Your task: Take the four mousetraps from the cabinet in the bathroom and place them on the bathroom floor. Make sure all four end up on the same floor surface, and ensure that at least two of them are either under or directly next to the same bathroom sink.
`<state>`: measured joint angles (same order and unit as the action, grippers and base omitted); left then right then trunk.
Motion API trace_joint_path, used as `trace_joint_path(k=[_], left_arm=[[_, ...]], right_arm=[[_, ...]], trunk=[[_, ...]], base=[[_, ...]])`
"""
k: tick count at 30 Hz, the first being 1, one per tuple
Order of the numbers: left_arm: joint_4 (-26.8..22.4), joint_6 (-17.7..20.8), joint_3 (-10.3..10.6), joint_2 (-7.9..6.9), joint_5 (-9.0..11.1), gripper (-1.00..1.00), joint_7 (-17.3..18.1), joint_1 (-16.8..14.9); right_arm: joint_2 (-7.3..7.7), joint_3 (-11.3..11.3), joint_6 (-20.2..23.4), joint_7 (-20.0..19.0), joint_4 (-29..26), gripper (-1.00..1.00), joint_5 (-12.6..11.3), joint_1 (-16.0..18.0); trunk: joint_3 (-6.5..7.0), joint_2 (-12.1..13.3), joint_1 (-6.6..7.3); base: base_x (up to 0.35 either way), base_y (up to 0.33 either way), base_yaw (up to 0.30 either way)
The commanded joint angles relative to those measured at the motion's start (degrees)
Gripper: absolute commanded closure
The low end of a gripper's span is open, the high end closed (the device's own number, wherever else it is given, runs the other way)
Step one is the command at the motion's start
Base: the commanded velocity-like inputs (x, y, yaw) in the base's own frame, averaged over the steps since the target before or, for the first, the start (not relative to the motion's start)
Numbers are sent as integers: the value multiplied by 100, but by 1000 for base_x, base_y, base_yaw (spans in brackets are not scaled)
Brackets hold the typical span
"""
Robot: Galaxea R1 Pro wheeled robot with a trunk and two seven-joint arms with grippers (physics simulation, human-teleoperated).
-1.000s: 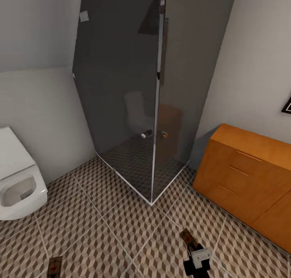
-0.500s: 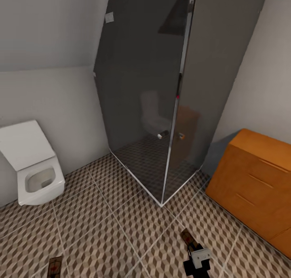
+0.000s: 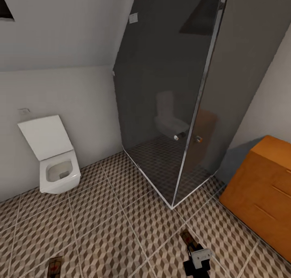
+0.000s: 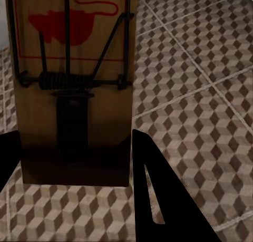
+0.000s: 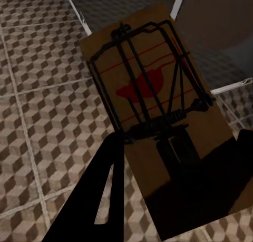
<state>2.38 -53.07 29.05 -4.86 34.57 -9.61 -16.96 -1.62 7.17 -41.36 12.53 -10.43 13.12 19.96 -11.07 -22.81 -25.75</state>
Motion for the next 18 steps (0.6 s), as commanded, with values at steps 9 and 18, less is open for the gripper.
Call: trace_joint_path(k=[9, 18], left_arm=[[16, -15, 48, 3, -21, 100, -59, -9], [16, -17, 48, 3, -21, 100, -59, -9]], right_arm=[[-4, 21, -4, 57, 2, 100, 40, 0], [-1, 21, -4, 57, 2, 100, 38, -1]], trunk=[[-11, -11, -3], [-11, -11, -3]], base=[[0, 0, 251], [0, 0, 251]])
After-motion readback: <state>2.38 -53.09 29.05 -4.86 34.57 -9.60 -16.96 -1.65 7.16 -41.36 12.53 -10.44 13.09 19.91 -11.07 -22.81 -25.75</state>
